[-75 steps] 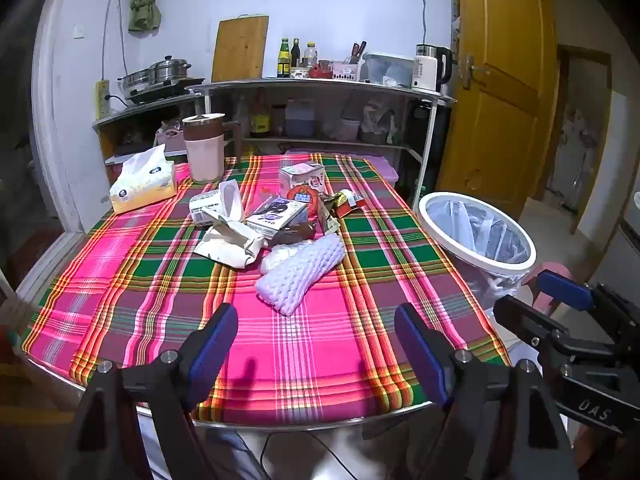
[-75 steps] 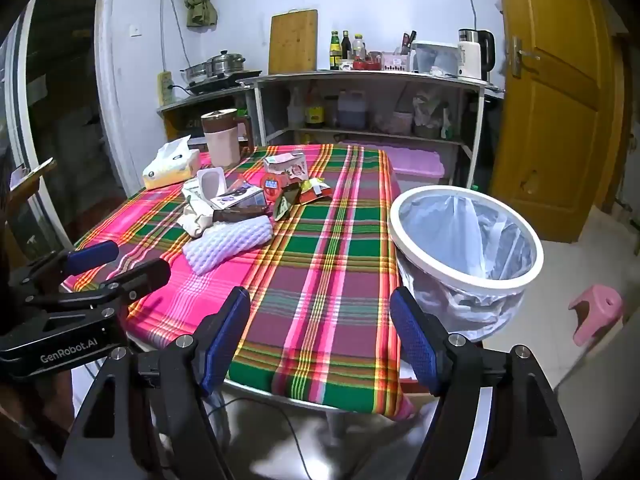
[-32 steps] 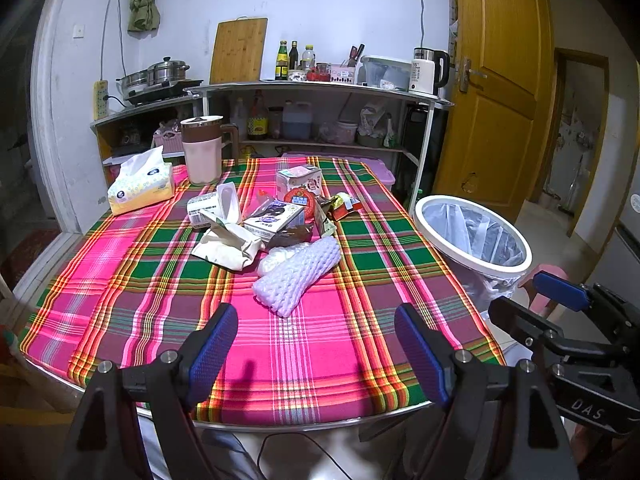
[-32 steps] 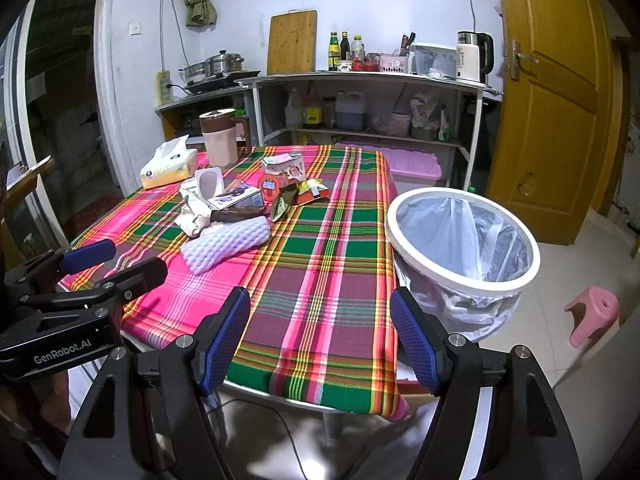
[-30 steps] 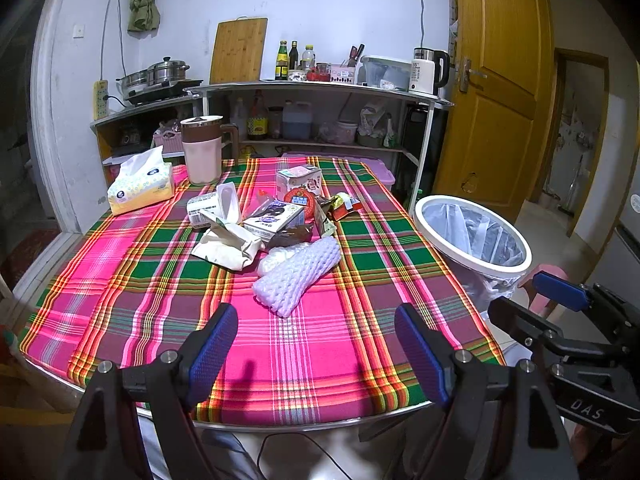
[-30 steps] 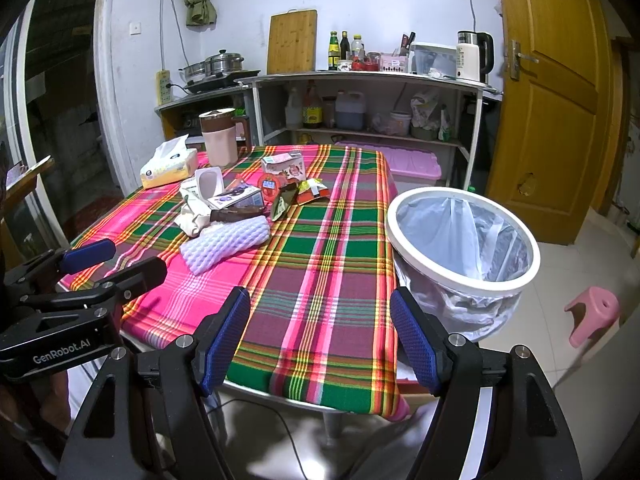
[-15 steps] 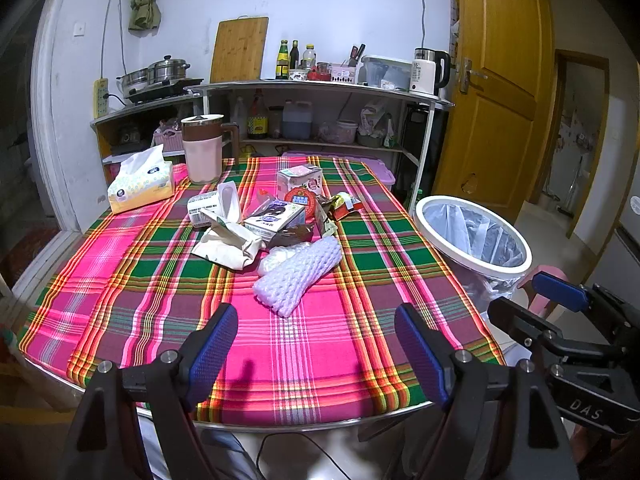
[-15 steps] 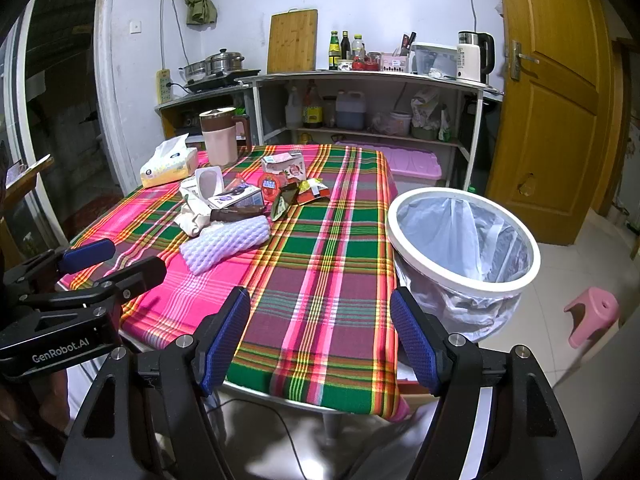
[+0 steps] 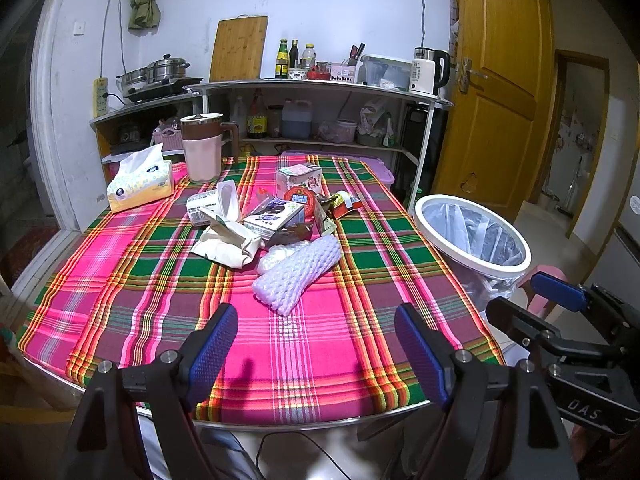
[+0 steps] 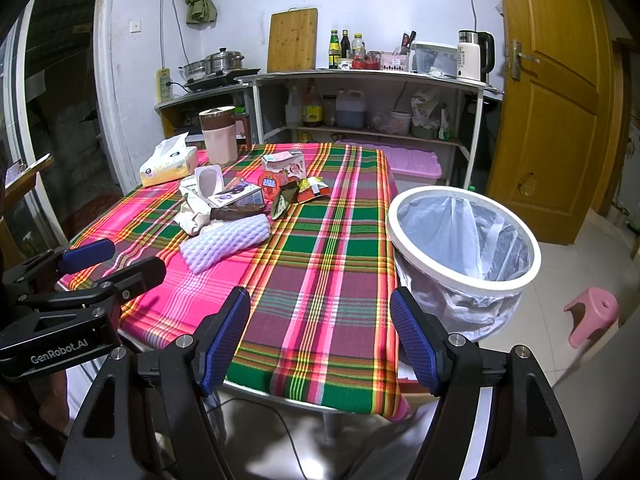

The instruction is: Collect trash

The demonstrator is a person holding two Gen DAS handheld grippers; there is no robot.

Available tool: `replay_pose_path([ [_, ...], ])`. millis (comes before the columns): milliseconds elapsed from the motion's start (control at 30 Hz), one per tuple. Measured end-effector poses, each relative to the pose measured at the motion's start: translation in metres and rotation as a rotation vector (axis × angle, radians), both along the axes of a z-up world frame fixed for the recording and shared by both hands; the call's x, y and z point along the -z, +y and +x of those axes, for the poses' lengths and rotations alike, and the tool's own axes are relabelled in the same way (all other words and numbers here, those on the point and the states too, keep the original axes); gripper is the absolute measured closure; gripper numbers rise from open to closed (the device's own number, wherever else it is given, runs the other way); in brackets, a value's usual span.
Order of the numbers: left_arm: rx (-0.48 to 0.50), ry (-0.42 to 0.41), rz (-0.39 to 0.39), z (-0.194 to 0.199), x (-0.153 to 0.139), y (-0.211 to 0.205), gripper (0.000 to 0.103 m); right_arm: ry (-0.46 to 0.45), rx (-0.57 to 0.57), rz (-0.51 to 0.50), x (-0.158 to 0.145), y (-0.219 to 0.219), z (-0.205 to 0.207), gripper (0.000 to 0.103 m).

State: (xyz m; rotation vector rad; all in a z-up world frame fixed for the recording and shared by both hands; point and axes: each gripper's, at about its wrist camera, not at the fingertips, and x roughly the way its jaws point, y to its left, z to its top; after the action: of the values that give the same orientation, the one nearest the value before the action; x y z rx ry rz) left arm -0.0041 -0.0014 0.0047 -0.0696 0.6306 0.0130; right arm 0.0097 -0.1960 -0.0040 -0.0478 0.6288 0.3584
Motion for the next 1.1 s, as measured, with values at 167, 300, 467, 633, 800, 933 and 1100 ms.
replay_pose_path([
  [167, 0.002, 0.0, -0.004, 0.001, 0.001, 0.001, 0.022, 0.0, -0.001, 0.0, 0.0, 0.0, 0.0, 0.03],
  [300, 0.003, 0.005, -0.007, 0.001, 0.001, -0.001, 0.022, 0.001, 0.0, -0.001, 0.0, 0.0, 0.0, 0.03],
  [467, 0.008, 0.011, -0.011, 0.001, 0.006, -0.006, 0.022, 0.001, 0.0, -0.002, 0.001, 0.001, 0.001, 0.03],
  [633, 0.006, 0.011, -0.01, 0.003, 0.005, -0.005, 0.022, 0.002, -0.001, -0.002, 0.001, 0.001, 0.001, 0.03],
  [800, 0.017, 0.018, -0.023, 0.008, 0.007, -0.001, 0.022, 0.007, -0.005, -0.005, 0.007, 0.003, 0.004, 0.03],
  [933, 0.017, 0.027, -0.024, 0.018, 0.012, 0.007, 0.022, 0.018, -0.016, -0.004, 0.012, 0.006, 0.009, 0.03],
  [1100, -0.005, 0.053, -0.047, 0.039, 0.021, 0.023, 0.022, 0.031, -0.035, -0.006, 0.015, 0.013, 0.026, 0.03],
])
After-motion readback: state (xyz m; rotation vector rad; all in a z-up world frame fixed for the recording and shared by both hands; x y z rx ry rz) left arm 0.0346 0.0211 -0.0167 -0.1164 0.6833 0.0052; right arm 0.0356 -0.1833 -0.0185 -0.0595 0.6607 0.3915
